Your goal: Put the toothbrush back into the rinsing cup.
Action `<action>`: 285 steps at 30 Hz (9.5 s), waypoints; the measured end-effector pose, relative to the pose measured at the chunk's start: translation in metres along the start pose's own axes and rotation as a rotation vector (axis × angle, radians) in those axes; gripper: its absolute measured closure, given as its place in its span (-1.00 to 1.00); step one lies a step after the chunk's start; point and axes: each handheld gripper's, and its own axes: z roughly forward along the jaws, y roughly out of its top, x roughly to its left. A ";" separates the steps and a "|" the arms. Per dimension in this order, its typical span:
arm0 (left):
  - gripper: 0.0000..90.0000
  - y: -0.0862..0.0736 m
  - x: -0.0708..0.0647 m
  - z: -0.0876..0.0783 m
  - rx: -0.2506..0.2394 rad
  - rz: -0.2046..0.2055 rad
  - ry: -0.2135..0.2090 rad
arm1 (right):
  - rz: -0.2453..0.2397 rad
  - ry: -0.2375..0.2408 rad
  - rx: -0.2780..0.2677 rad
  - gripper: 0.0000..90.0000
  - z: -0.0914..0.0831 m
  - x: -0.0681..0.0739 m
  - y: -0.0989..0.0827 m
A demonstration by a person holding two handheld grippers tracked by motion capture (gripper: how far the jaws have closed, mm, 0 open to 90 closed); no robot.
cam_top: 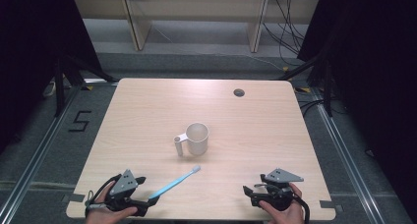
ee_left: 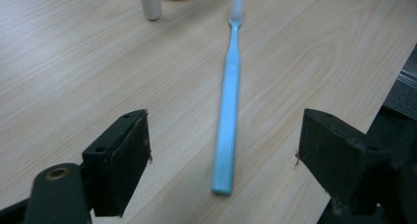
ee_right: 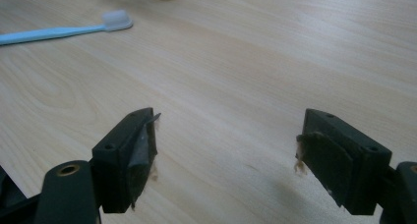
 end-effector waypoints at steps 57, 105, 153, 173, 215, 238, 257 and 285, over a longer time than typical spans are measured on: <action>0.27 0.065 0.004 0.072 0.374 0.161 -0.097 | 0.005 0.031 0.017 -0.48 0.002 0.005 0.000; 0.72 0.099 -0.006 0.106 0.764 0.240 -0.097 | -0.022 0.046 0.014 -0.46 0.003 0.005 0.001; 0.75 0.104 -0.002 0.082 0.634 0.243 -0.087 | -0.017 0.055 -0.012 -0.45 0.003 0.004 0.001; 0.75 0.107 0.008 0.053 0.475 0.160 -0.119 | 0.003 0.055 0.005 -0.45 0.002 0.004 0.001; 0.75 0.126 0.020 0.006 0.011 0.050 -0.038 | 0.040 0.060 -0.002 -0.44 0.003 0.006 0.000; 0.75 0.132 0.039 0.007 -0.206 -0.039 0.044 | 0.029 0.063 0.008 -0.44 0.003 0.006 0.001; 0.74 0.133 0.050 0.013 -0.402 -0.095 0.085 | 0.010 0.062 0.009 -0.44 0.003 0.003 0.001; 0.74 0.134 0.055 0.028 -0.581 -0.073 0.096 | -0.015 0.044 0.003 -0.44 0.002 0.003 0.001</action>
